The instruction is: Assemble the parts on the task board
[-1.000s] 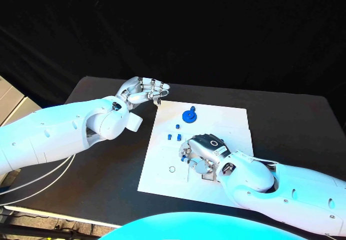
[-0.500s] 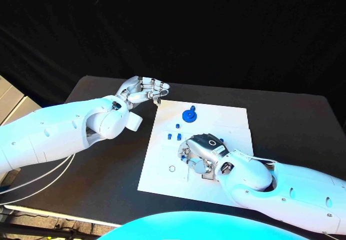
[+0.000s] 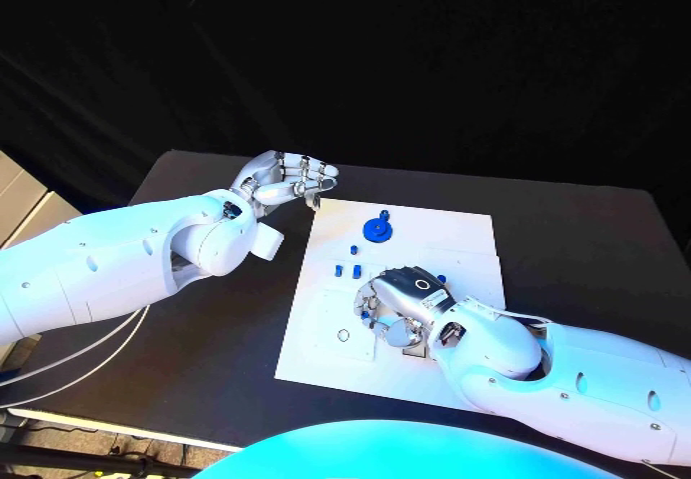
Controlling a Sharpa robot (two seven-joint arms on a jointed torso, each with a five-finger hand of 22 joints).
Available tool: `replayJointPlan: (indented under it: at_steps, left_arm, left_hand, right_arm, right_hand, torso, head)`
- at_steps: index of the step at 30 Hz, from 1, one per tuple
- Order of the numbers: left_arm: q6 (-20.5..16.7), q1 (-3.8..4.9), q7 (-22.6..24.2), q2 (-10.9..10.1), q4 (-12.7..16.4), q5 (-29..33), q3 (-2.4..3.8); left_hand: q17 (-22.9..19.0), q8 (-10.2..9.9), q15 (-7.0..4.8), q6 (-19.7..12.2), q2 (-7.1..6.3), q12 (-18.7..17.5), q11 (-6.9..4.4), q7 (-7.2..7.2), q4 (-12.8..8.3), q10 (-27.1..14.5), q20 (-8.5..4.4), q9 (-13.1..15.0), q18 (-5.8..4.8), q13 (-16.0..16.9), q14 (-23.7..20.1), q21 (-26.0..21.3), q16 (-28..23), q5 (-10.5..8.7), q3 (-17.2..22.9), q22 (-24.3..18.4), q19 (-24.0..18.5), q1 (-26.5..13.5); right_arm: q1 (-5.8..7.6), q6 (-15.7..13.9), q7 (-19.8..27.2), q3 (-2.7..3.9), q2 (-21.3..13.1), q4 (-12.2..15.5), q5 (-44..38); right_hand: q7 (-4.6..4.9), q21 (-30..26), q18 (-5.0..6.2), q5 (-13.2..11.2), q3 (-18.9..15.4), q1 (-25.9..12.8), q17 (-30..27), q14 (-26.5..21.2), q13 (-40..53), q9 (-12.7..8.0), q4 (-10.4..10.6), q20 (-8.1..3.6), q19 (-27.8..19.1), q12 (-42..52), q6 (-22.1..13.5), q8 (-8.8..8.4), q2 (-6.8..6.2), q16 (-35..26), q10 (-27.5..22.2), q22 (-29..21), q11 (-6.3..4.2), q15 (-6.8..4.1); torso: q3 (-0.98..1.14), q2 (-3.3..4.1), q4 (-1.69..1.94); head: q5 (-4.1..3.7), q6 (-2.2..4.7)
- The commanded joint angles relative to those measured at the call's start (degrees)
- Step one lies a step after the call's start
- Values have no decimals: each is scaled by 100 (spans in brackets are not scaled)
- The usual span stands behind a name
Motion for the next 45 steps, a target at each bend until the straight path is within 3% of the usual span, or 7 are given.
replayJointPlan:
  at_steps: [1, 11, 26, 31, 40, 44, 45]
  left_arm:
    - [19, 0, 25, 2, 10, -26, 4]
    - [26, 0, 14, -3, 2, -28, 4]
    - [42, 0, 7, -6, -26, -29, 4]
    - [53, -1, 11, -5, -34, -29, 4]
    - [96, -20, 14, 0, -43, -25, 3]
    - [107, -26, 13, 0, -43, -22, 2]
    - [109, -27, 13, -1, -42, -22, 2]
  left_hand:
    - [-9, 29, 10, 23, 39, 35, 7, 33, -31, -35, -1, -9, 87, -7, -25, -28, -18, 20, -5, -6, -33, -2]
    - [-14, 34, 11, 23, 47, 38, 8, 33, -41, -48, 0, -11, 88, -11, -28, -29, -24, 22, -7, -8, -37, 4]
    - [-17, 37, 13, 23, 49, 37, 11, 33, -45, -60, 1, -11, 87, -14, -31, -29, -27, 21, -10, -8, -40, 4]
    - [-17, 37, 13, 23, 49, 37, 11, 33, -45, -60, 1, -11, 87, -14, -31, -29, -27, 21, -10, -8, -40, 4]
    - [-18, 39, 13, 23, 49, 38, 11, 33, -46, -63, 1, -11, 87, -15, -31, -29, -29, 21, -12, -9, -41, 4]
    - [-19, 41, 15, 23, 48, 39, 12, 34, -47, -68, 2, -11, 87, -17, -33, -30, -30, 20, -17, -9, -44, 0]
    - [-19, 41, 15, 23, 48, 39, 12, 34, -47, -68, 2, -11, 87, -17, -33, -30, -30, 20, -17, -9, -44, 0]
  right_arm:
    - [-41, 122, -8, -36, -16, -19, 31]
    - [-42, -186, -75, -37, -75, 21, 31]
    - [-30, -520, -136, -12, -468, 417, 29]
    - [155, -300, -192, 29, -791, 660, 353]
    - [779, 468, -185, 59, -1318, 770, 1197]
    - [894, 807, -156, 62, -1463, 685, 1280]
    - [910, 895, -157, 62, -1488, 653, 1275]
  right_hand:
    - [46, -120, 20, -9, -34, -88, 176, 321, -38, -44, 34, 6, 286, -44, -143, -100, -69, -37, -221, 1065, 65, 26]
    - [31, -1169, 196, -82, -451, -79, -464, 42, -185, -164, -41, 183, -29, 82, -663, -494, -141, -470, -1232, 698, 282, 216]
    - [9, -1261, 212, -90, -762, 19, -525, -5, -135, -188, 26, 214, -44, 395, -725, -591, -131, -465, -1462, 664, 292, 232]
    - [23, -1143, 193, -84, -799, 48, -461, 35, -95, -186, 85, 199, 3, 576, -680, -596, -127, -402, -1423, 706, 262, 208]
    - [53, -1191, 194, 56, -1176, 115, -528, 29, -100, -208, 196, 186, 9, 803, -727, -691, -128, -409, -1632, 697, 265, 206]
    - [-36, -1811, 289, -49, -2108, 439, -763, -111, -172, -240, 512, 258, -159, 952, -843, -816, 24, -520, -2130, 482, 356, 287]
    - [-93, -2188, 345, -122, -2679, 728, -957, -249, -195, -239, 800, 304, -269, 1082, -912, -859, 69, -606, -2376, 339, 406, 344]
  torso:
    - [1, 2, -2]
    - [2, -1, -1]
    - [1, -6, -9]
    - [0, -9, -12]
    - [6, -12, -10]
    - [8, -1, -8]
    - [6, -1, -6]
  head:
    - [3, 3]
    - [-11, 28]
    - [-88, 102]
    - [-123, 144]
    - [-219, 230]
    - [-258, 262]
    - [-271, 268]
